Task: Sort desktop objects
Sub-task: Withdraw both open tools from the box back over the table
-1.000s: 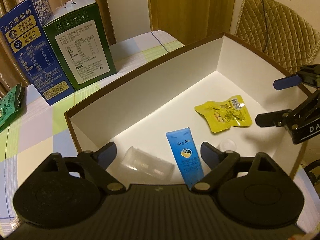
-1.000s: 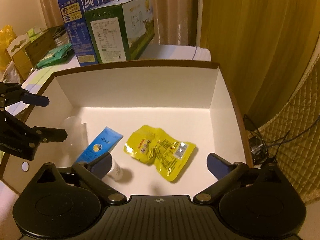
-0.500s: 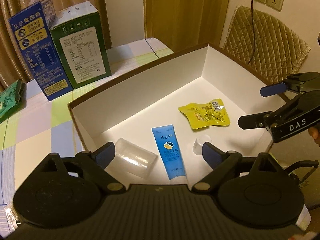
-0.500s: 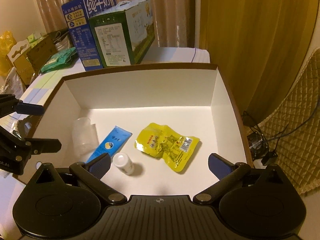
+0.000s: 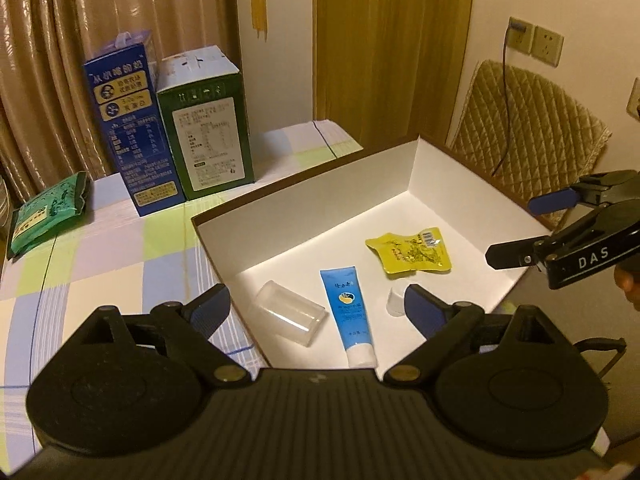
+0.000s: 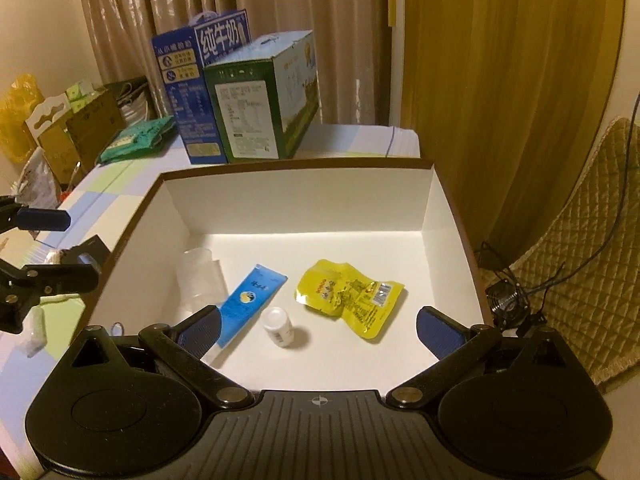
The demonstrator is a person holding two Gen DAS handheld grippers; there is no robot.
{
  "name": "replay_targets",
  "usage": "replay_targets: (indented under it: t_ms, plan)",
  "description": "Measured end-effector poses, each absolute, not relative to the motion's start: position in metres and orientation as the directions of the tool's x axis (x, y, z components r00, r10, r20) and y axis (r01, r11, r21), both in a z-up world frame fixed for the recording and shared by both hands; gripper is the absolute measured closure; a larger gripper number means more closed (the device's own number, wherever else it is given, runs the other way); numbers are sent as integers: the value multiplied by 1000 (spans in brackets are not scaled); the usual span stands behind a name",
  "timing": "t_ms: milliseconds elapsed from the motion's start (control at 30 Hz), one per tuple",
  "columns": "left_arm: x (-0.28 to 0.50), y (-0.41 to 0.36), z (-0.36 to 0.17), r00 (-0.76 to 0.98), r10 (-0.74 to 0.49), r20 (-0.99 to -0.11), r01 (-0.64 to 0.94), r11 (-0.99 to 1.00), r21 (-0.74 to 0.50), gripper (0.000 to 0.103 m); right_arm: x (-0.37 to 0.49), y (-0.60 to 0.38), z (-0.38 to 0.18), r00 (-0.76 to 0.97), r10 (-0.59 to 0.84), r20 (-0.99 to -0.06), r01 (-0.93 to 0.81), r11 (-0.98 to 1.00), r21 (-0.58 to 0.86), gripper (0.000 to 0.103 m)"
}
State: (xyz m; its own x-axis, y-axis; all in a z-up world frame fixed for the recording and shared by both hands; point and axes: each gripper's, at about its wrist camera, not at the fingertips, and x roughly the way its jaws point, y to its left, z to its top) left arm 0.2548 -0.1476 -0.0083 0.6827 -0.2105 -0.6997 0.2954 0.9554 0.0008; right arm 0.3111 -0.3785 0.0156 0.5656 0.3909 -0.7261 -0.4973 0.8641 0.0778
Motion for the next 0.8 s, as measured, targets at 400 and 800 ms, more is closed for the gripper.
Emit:
replay_targets:
  t_ms: [400,800]
  plan:
    - [207,-131,11,695,-236,-679,298,954,-27,11,266,-374,33,604,403,-688,-486,870,83,2]
    - [162,-100,10,682,-215,-699,269,963,-34,11,219,-353,34,593,419,-687,-494,864,99,2]
